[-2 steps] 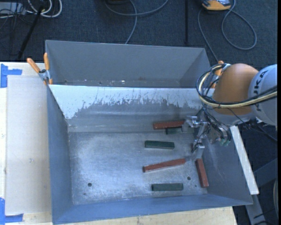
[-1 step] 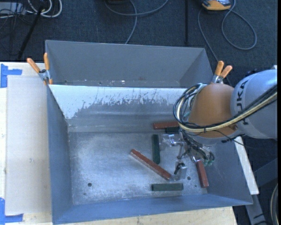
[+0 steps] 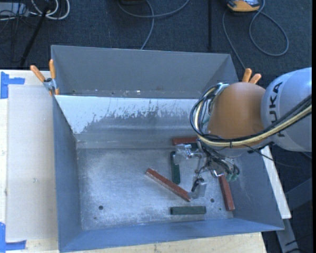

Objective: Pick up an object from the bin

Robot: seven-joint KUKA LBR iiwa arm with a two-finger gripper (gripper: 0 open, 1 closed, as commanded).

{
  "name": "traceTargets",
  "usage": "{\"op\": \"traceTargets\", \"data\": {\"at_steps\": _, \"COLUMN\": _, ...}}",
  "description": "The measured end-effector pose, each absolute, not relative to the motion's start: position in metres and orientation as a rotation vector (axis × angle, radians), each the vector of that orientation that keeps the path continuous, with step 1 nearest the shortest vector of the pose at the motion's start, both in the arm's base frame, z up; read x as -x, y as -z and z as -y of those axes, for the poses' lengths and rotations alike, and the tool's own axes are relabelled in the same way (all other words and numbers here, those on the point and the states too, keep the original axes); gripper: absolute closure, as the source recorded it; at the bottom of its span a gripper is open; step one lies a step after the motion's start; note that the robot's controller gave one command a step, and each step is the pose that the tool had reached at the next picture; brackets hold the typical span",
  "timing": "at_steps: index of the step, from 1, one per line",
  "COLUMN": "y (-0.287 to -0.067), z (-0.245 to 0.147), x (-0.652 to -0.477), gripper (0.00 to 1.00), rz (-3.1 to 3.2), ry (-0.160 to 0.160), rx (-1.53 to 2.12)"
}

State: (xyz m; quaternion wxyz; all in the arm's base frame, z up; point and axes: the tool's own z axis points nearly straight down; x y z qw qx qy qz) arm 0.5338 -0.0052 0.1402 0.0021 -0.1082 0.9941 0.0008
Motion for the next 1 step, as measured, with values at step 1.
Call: {"op": "traceTargets", "data": {"at_steps": 1, "y": -0.0864, "z": -0.0509, "x": -0.5470, "gripper": 0.00, "rz": -3.130, "ry": -0.005, "rx": 0.313}}
